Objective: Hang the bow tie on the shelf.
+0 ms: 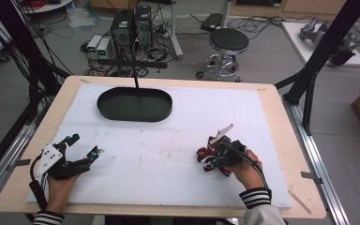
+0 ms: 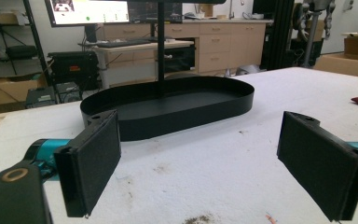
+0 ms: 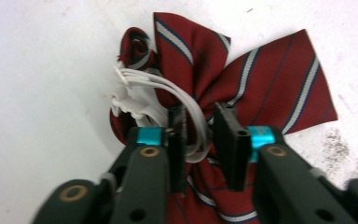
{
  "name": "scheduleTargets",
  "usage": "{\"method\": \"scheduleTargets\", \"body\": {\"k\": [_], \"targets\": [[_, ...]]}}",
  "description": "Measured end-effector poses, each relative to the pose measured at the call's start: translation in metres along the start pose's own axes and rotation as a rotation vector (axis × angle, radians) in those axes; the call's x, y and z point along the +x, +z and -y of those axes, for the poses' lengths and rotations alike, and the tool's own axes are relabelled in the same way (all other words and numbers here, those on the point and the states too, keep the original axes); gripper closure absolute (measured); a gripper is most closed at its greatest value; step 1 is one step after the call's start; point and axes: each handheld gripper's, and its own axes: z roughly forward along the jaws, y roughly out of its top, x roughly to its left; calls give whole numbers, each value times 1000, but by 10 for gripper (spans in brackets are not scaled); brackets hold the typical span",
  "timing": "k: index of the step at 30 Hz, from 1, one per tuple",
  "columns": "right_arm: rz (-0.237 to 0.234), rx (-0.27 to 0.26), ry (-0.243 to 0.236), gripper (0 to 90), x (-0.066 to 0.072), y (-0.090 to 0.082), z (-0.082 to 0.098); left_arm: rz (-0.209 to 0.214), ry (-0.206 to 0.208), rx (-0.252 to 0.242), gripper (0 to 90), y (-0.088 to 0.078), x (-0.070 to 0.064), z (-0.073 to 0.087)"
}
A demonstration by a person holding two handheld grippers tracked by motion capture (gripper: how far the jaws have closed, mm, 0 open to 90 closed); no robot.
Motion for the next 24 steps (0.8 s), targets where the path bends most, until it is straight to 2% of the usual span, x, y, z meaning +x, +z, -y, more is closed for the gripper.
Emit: {"method": "scheduleTargets", "body": {"k": [4, 11, 14, 17, 18, 19, 20, 23, 24], "targets": [[-14, 5, 0, 858, 1, 0, -1, 0, 0, -1, 139, 0, 0, 0], [11, -5, 10, 866, 0, -1, 0, 1, -1, -2, 139, 0, 0, 0], [11, -25, 28, 867, -1, -3, 1, 1, 0, 0, 139, 0, 0, 0], [8, -81, 40, 868, -3, -7, 1, 1, 0, 0, 138, 0, 0, 0], [8, -81, 40, 868, -3, -7, 1, 1, 0, 0, 139, 0, 0, 0], [17, -108, 47, 868, -2, -10, 0, 1, 0, -1, 139, 0, 0, 0], [17, -108, 47, 868, -2, -10, 0, 1, 0, -1, 139, 0, 0, 0], [45, -179, 76, 868, -3, -16, 0, 1, -1, -2, 139, 0, 0, 0], [45, -179, 76, 868, -3, -16, 0, 1, -1, -2, 139, 0, 0, 0]]}}
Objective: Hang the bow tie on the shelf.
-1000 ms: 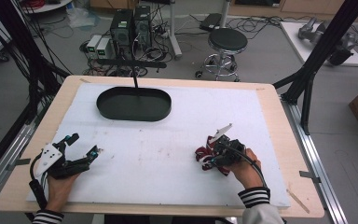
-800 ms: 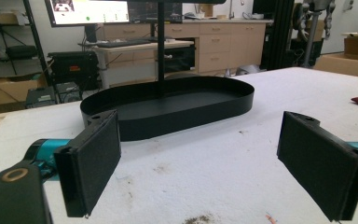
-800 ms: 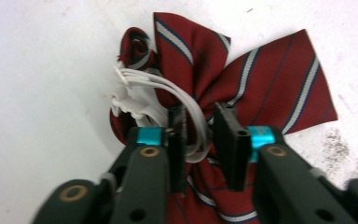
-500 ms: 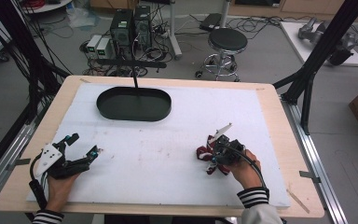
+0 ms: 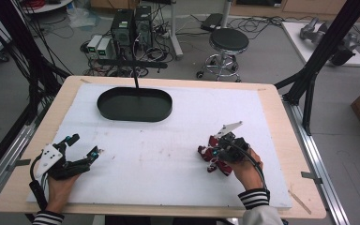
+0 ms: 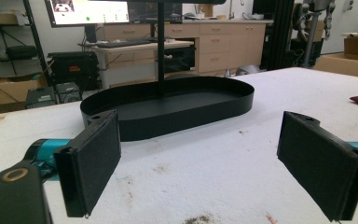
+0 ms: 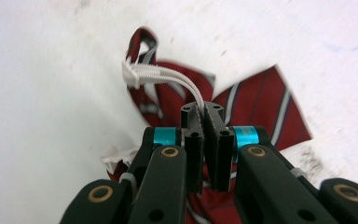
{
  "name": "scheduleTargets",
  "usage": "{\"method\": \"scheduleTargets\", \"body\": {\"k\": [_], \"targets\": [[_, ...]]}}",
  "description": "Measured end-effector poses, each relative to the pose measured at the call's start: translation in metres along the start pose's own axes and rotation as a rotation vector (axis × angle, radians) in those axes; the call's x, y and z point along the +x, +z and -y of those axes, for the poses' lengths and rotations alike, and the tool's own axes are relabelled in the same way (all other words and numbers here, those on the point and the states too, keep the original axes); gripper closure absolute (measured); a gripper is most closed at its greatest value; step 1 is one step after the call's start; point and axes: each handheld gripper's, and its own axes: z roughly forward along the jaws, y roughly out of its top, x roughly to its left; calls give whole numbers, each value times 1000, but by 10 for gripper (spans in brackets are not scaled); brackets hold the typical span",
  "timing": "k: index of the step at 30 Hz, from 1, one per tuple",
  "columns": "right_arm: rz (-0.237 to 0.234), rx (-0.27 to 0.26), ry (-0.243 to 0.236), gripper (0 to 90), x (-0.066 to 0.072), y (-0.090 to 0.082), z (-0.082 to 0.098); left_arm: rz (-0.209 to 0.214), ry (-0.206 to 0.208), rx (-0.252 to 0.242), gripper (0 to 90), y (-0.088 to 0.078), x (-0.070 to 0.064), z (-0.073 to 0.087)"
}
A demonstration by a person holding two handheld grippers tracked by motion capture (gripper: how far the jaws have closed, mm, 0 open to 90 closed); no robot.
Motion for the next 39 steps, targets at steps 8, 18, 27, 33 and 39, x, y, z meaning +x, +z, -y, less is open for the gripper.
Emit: {"method": "scheduleTargets", "body": {"k": [8, 18, 27, 33, 39], "targets": [[56, -208, 92, 868, -6, -13, -1, -2, 2, 2, 139, 0, 0, 0], [88, -411, 183, 870, -7, -26, -8, -3, 0, 4, 139, 0, 0, 0], [86, -494, 163, 870, -1, -34, -36, -2, -1, 5, 139, 0, 0, 0], [75, -522, 141, 870, 4, -34, -58, -2, -4, 3, 138, 0, 0, 0], [65, -550, 125, 870, 10, -33, -82, -1, -5, 5, 139, 0, 1, 0]]}}
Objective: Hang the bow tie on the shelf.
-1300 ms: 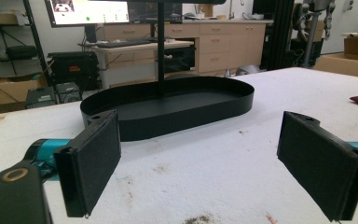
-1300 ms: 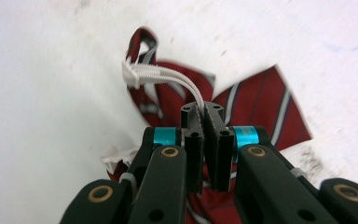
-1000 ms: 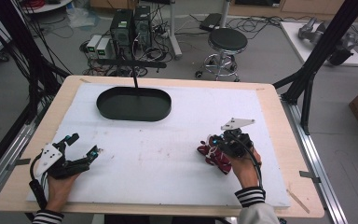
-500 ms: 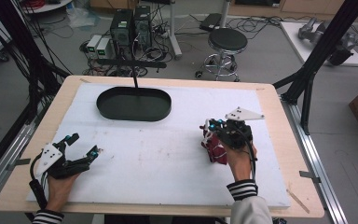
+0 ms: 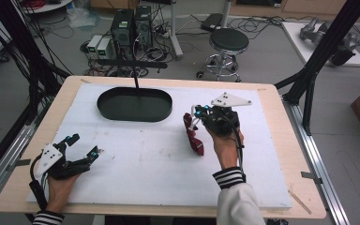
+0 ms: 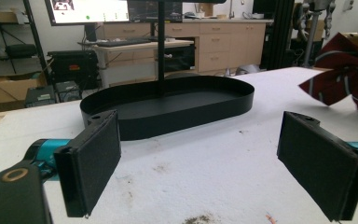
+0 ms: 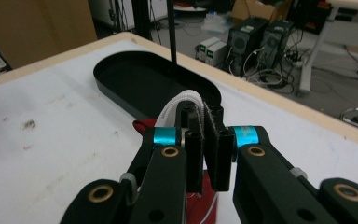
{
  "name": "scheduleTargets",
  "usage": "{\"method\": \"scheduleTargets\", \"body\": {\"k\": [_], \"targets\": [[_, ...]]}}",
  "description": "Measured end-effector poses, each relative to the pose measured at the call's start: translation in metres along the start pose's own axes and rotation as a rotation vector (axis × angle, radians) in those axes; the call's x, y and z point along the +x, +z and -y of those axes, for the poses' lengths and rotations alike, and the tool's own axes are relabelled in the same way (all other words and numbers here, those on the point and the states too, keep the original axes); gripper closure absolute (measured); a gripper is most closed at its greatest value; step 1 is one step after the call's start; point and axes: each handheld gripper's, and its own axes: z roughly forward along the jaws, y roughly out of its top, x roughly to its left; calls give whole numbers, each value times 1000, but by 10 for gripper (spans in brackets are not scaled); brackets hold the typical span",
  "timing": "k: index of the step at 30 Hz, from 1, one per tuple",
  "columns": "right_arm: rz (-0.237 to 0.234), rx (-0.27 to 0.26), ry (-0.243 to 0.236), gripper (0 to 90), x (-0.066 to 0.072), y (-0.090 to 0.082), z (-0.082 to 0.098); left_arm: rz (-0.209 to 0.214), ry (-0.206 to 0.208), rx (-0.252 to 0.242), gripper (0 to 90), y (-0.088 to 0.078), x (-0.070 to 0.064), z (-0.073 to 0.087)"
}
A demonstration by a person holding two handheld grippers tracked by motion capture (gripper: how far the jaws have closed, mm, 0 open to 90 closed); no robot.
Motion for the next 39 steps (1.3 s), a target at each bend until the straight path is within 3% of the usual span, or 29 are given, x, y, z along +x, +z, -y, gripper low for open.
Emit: {"method": "scheduleTargets", "body": {"k": [5, 13, 20, 39], "targets": [[-23, -59, 7, 870, 6, 14, -15, 1, 0, 1, 139, 0, 0, 0], [-46, -103, 29, 870, 12, 30, -31, 3, 0, 3, 139, 0, 0, 0], [-38, -114, 27, 870, 13, 43, -44, 3, -2, 3, 139, 0, 0, 0], [0, -118, 4, 870, 9, 98, -76, 6, -2, 0, 139, 0, 0, 0]]}}
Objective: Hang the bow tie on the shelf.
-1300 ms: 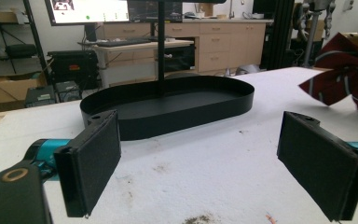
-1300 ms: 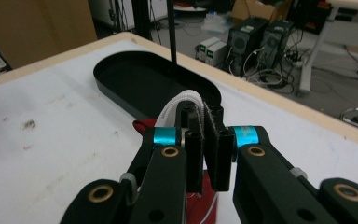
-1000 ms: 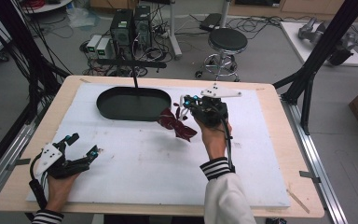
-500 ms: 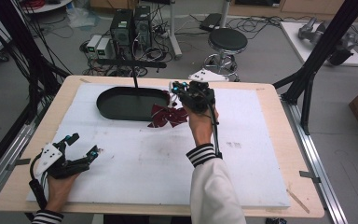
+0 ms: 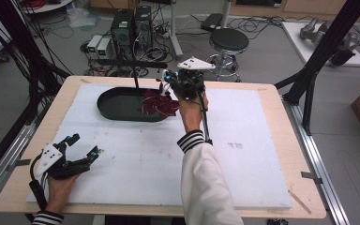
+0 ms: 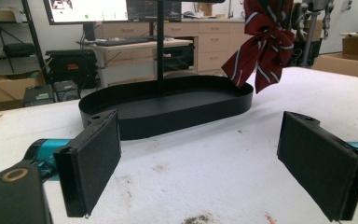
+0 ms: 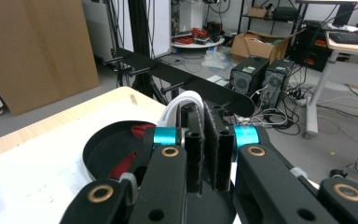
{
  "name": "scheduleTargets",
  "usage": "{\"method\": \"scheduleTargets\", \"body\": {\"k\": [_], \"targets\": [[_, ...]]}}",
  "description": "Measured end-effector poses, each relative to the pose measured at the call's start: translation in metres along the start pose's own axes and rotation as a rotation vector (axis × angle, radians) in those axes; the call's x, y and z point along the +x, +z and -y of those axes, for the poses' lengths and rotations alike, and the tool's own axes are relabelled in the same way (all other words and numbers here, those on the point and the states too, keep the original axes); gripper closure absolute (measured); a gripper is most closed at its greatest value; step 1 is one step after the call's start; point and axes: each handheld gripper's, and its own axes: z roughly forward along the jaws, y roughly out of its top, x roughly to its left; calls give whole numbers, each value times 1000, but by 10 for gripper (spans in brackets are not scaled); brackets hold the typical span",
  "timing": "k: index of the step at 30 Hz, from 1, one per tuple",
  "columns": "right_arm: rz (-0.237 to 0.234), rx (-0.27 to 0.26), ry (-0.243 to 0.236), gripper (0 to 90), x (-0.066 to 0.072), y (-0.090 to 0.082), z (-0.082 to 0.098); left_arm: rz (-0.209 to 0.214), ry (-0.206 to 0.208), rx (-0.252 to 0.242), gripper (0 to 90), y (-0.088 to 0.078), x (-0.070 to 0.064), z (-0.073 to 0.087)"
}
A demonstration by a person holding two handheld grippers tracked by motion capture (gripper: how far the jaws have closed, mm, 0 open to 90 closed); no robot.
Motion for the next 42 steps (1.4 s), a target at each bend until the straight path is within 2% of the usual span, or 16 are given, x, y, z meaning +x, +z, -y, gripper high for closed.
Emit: {"method": "scheduleTargets", "body": {"k": [6, 9, 18, 21, 22, 32, 42], "targets": [[7, 3, 5, 869, -1, 16, -5, -3, -1, -4, 139, 0, 0, 0], [28, -11, -22, 869, 0, 22, -9, -3, -2, -4, 139, 0, 0, 0], [44, -5, -6, 869, -3, 36, -10, -3, -2, -7, 139, 0, 0, 0], [45, 0, -10, 869, -2, 42, -11, -3, -6, -7, 139, 0, 0, 0], [57, -1, -28, 869, -1, 45, -14, -3, -6, -7, 139, 0, 0, 0], [89, -9, 5, 869, -12, 53, -10, 0, -6, -6, 139, 0, 0, 0], [74, -11, -2, 868, -11, 62, -6, 2, -8, 2, 139, 0, 1, 0]]}}
